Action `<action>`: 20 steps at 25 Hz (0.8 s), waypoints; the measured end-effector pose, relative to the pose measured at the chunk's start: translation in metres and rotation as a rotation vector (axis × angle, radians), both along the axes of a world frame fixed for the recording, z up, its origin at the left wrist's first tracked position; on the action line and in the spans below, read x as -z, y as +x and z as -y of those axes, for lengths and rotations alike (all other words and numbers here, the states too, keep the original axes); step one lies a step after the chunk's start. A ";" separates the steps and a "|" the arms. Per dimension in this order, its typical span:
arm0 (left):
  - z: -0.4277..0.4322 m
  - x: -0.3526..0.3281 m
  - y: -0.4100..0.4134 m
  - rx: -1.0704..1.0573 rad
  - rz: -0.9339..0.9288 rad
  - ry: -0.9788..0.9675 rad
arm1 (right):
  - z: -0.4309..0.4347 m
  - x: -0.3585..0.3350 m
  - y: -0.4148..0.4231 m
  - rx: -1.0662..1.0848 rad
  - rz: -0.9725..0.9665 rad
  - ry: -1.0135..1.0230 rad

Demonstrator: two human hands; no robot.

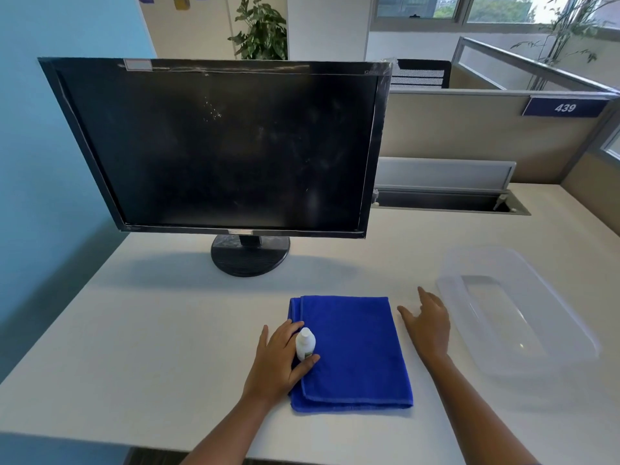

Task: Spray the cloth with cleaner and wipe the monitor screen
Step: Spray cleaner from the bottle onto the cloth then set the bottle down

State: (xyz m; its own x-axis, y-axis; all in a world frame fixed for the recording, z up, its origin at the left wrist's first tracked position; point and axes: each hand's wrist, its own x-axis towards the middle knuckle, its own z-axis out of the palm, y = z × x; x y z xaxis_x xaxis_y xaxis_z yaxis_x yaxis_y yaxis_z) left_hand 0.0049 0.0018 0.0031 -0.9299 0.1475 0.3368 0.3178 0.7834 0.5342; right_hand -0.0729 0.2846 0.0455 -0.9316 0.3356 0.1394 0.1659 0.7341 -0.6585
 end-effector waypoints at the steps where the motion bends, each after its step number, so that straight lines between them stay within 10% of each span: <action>1: 0.000 0.000 0.000 0.001 0.000 0.000 | 0.009 -0.009 0.007 -0.010 -0.075 0.022; 5: 0.000 0.000 -0.001 -0.001 -0.018 -0.010 | 0.069 -0.059 0.056 -0.486 -0.179 -0.342; 9: 0.001 -0.001 -0.001 0.011 0.029 -0.057 | 0.119 -0.055 0.083 -0.927 0.054 -0.284; 20: 0.006 -0.001 0.003 0.024 0.037 -0.209 | 0.100 -0.046 0.078 -0.244 0.115 -1.235</action>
State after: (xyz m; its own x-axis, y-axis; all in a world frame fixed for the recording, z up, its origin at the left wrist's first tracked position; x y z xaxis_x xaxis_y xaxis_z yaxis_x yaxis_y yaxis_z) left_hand 0.0075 -0.0043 0.0040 -0.9367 0.2327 0.2617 0.3204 0.8710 0.3724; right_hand 0.0055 0.1843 0.0917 -0.9734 0.0020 -0.2293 0.2151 -0.3383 -0.9161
